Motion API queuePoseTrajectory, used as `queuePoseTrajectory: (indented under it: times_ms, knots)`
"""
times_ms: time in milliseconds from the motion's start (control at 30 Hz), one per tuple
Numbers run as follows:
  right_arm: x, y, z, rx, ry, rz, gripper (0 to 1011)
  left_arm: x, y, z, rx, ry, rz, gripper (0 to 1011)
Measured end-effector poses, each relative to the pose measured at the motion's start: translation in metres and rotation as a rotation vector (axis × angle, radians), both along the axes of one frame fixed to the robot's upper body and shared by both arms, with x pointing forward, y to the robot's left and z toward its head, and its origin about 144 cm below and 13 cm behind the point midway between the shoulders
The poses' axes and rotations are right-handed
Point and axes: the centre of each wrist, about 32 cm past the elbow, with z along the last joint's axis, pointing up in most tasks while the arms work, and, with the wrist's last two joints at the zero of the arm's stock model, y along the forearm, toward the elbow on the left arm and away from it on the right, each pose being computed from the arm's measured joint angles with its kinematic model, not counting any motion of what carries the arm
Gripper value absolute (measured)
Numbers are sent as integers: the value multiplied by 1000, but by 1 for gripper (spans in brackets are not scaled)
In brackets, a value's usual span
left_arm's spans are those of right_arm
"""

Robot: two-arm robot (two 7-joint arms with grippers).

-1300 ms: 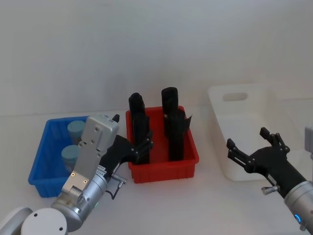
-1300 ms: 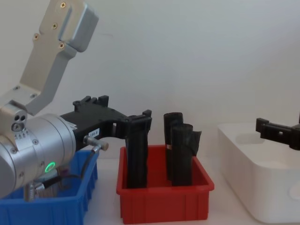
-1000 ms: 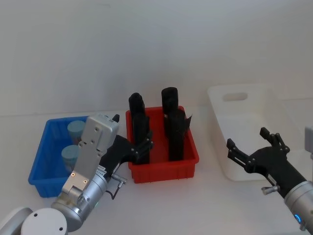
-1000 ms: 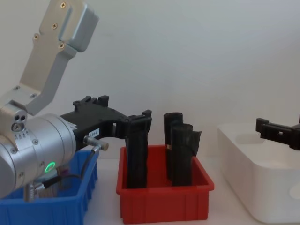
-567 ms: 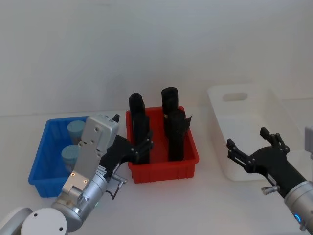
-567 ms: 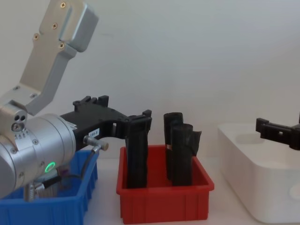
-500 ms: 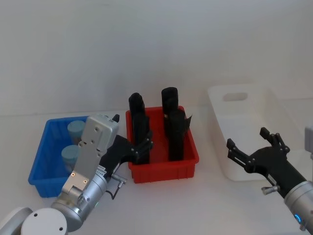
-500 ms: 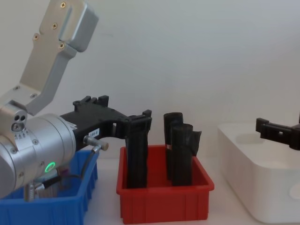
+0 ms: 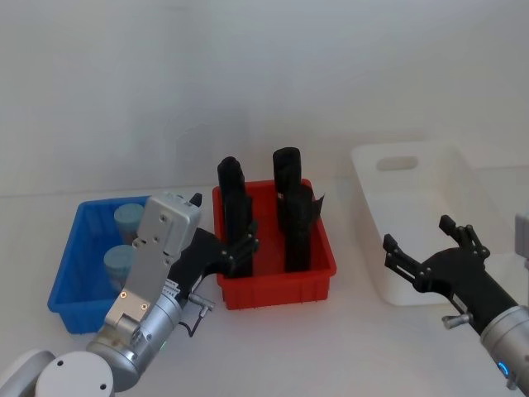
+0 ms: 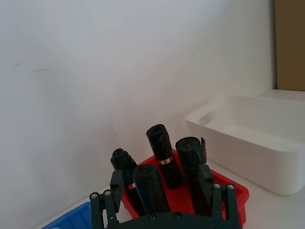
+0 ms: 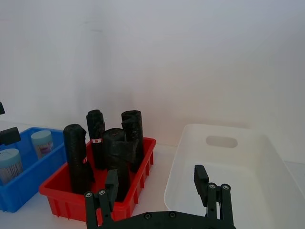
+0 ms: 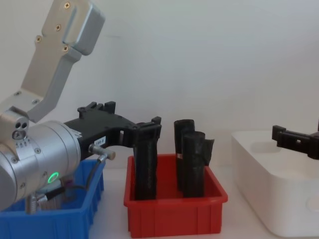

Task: Pick the cotton swabs from the blue box and place them into the white box.

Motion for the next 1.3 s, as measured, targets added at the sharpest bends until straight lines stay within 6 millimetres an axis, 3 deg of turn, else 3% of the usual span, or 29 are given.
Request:
queuePoseTrajectory:
  times_ms: [767, 1300]
  knots:
    - [0, 0, 0, 0, 0, 0, 1002, 1, 1, 0, -2, 3, -5, 1004]
    - [0, 0, 0, 0, 0, 0, 1002, 19, 18, 0, -42, 74, -9, 1004]
